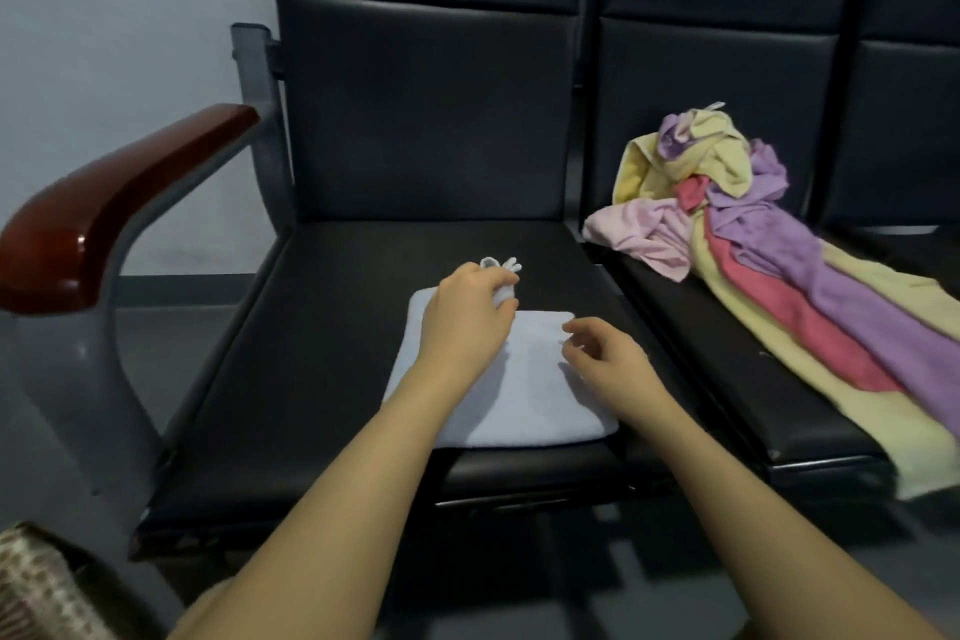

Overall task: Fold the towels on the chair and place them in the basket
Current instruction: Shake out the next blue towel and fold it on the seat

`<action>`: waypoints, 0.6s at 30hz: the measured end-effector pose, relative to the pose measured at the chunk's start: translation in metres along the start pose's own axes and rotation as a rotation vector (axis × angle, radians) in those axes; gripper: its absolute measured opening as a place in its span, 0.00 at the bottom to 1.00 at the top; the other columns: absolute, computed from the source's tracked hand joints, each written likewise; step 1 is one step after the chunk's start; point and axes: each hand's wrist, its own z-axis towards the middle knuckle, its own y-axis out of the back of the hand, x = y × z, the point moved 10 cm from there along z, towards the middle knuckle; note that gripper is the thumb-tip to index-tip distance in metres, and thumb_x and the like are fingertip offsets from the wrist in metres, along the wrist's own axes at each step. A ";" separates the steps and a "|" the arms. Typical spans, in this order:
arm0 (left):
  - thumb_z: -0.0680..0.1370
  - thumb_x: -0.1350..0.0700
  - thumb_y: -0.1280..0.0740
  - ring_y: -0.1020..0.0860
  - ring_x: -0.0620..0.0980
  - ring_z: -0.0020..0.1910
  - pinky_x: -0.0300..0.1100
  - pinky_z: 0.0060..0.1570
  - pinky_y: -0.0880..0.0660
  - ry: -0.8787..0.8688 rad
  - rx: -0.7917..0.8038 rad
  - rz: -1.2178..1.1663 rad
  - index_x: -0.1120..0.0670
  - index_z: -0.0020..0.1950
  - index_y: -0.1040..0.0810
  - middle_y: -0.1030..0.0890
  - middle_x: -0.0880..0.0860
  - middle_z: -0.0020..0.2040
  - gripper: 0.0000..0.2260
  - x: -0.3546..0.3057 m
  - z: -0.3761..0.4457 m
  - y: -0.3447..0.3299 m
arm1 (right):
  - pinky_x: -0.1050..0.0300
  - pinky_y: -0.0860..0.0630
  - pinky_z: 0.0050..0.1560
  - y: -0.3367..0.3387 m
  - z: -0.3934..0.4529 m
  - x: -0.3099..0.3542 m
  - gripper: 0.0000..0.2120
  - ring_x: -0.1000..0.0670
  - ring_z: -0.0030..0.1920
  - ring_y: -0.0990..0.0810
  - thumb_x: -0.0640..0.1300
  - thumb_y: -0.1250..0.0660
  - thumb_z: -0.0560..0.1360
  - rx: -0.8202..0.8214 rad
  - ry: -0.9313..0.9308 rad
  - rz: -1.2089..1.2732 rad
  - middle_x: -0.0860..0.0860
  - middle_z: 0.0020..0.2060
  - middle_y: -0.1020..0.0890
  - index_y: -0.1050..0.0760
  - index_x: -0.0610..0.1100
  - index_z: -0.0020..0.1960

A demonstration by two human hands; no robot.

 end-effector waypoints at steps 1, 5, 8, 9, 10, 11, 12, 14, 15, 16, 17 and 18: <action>0.79 0.57 0.36 0.24 0.53 0.53 0.42 0.50 0.28 0.006 -0.003 0.008 0.54 0.62 0.21 0.22 0.54 0.55 0.13 -0.004 0.003 -0.005 | 0.42 0.31 0.63 0.003 0.000 -0.005 0.10 0.51 0.47 0.22 0.43 0.35 0.76 -0.016 -0.004 0.009 0.56 0.43 0.20 0.24 0.50 0.58; 0.79 0.58 0.36 0.25 0.53 0.57 0.46 0.56 0.27 -0.005 0.022 -0.006 0.55 0.65 0.23 0.23 0.55 0.60 0.14 -0.022 0.010 -0.028 | 0.42 0.31 0.65 0.011 0.003 -0.018 0.10 0.52 0.52 0.20 0.47 0.34 0.76 -0.065 -0.023 0.121 0.57 0.43 0.18 0.24 0.53 0.57; 0.79 0.58 0.35 0.25 0.54 0.58 0.49 0.58 0.27 -0.049 0.114 -0.035 0.55 0.65 0.24 0.24 0.56 0.60 0.15 -0.041 0.013 -0.052 | 0.42 0.30 0.65 0.018 0.008 -0.027 0.04 0.52 0.53 0.20 0.48 0.36 0.77 -0.127 -0.074 0.226 0.57 0.42 0.16 0.25 0.55 0.51; 0.78 0.56 0.35 0.25 0.55 0.58 0.51 0.58 0.28 -0.065 0.169 -0.024 0.55 0.66 0.24 0.24 0.56 0.60 0.16 -0.044 0.014 -0.061 | 0.42 0.29 0.64 0.021 0.009 -0.029 0.04 0.52 0.52 0.20 0.48 0.37 0.78 -0.150 -0.086 0.254 0.56 0.42 0.16 0.25 0.56 0.49; 0.79 0.53 0.35 0.24 0.55 0.58 0.51 0.58 0.28 -0.073 0.226 0.002 0.54 0.67 0.25 0.24 0.56 0.61 0.17 -0.045 0.014 -0.070 | 0.42 0.29 0.63 0.023 0.009 -0.031 0.04 0.52 0.51 0.20 0.51 0.38 0.78 -0.165 -0.099 0.281 0.55 0.42 0.17 0.24 0.55 0.48; 0.79 0.51 0.37 0.25 0.55 0.59 0.51 0.60 0.29 -0.069 0.271 0.042 0.53 0.68 0.27 0.24 0.55 0.62 0.18 -0.042 0.013 -0.076 | 0.42 0.29 0.63 0.025 0.010 -0.032 0.07 0.52 0.51 0.20 0.55 0.38 0.77 -0.176 -0.101 0.304 0.55 0.43 0.17 0.24 0.55 0.49; 0.80 0.49 0.39 0.25 0.54 0.60 0.50 0.61 0.30 -0.061 0.295 0.092 0.53 0.69 0.28 0.25 0.54 0.64 0.18 -0.037 0.013 -0.078 | 0.41 0.29 0.63 0.027 0.010 -0.034 0.11 0.52 0.51 0.20 0.58 0.37 0.75 -0.179 -0.107 0.309 0.55 0.43 0.17 0.23 0.54 0.50; 0.82 0.49 0.43 0.28 0.55 0.63 0.48 0.62 0.33 -0.040 0.292 0.220 0.52 0.70 0.29 0.27 0.54 0.66 0.18 -0.020 0.013 -0.075 | 0.41 0.31 0.64 0.026 0.011 -0.034 0.12 0.52 0.51 0.20 0.59 0.34 0.73 -0.163 -0.110 0.281 0.55 0.41 0.18 0.25 0.53 0.51; 0.82 0.49 0.44 0.28 0.55 0.63 0.48 0.61 0.35 -0.029 0.284 0.293 0.51 0.70 0.29 0.27 0.54 0.66 0.17 -0.010 0.012 -0.070 | 0.41 0.31 0.63 0.026 0.012 -0.032 0.09 0.52 0.50 0.20 0.55 0.32 0.74 -0.158 -0.103 0.256 0.55 0.40 0.18 0.26 0.53 0.52; 0.82 0.49 0.44 0.29 0.56 0.63 0.48 0.61 0.36 -0.021 0.279 0.357 0.51 0.69 0.29 0.27 0.53 0.66 0.17 -0.001 0.011 -0.066 | 0.40 0.30 0.62 0.026 0.013 -0.029 0.08 0.52 0.49 0.20 0.50 0.31 0.74 -0.163 -0.081 0.249 0.55 0.39 0.18 0.26 0.54 0.52; 0.82 0.49 0.45 0.30 0.56 0.63 0.48 0.60 0.36 -0.013 0.279 0.403 0.50 0.69 0.28 0.28 0.53 0.66 0.17 0.007 0.010 -0.062 | 0.39 0.29 0.61 0.027 0.014 -0.024 0.09 0.52 0.48 0.19 0.45 0.31 0.73 -0.172 -0.044 0.264 0.55 0.39 0.18 0.25 0.54 0.52; 0.82 0.49 0.45 0.31 0.55 0.63 0.47 0.60 0.36 -0.003 0.284 0.430 0.50 0.68 0.27 0.28 0.52 0.66 0.16 0.016 0.007 -0.058 | 0.39 0.27 0.58 0.029 0.015 -0.019 0.11 0.52 0.47 0.19 0.42 0.31 0.73 -0.184 0.002 0.295 0.54 0.40 0.17 0.24 0.54 0.53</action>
